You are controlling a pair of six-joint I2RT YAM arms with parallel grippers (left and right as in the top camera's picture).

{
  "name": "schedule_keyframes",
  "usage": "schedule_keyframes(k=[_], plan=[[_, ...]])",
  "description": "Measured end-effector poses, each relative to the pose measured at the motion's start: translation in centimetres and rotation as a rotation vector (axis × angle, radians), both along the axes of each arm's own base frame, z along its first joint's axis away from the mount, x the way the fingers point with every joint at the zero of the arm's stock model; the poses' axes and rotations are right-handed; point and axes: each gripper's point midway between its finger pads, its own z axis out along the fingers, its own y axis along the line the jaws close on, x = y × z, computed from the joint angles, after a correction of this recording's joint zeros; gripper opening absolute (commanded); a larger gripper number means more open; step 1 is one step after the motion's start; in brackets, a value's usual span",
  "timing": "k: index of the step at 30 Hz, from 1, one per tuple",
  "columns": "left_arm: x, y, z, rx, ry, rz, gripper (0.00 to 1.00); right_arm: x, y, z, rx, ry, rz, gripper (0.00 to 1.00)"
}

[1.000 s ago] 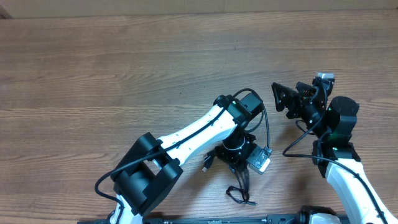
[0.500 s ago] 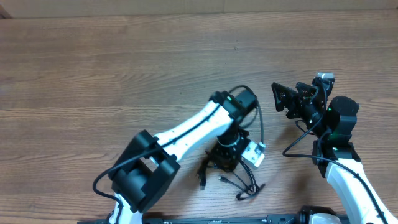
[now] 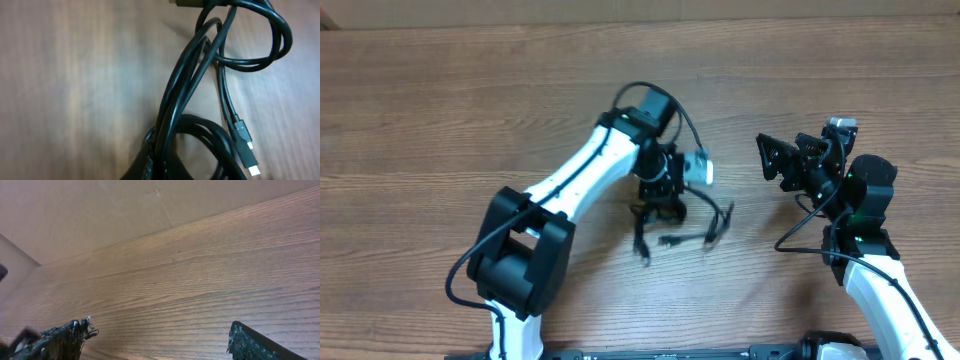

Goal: Untangle cables

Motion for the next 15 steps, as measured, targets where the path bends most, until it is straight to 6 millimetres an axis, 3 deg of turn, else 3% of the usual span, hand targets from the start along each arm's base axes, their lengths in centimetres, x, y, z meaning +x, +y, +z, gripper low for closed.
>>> schedule_keyframes(k=[10,15], plan=[[3.9,0.2,0.6,-0.038,0.007,0.279,0.04,-0.1,0.0,-0.2,0.000,0.008,-0.001,0.89],[4.4,0.2,0.6,-0.036,0.034,0.368,0.04,-0.4,0.0,-1.0,0.002,0.046,0.000,0.72]])
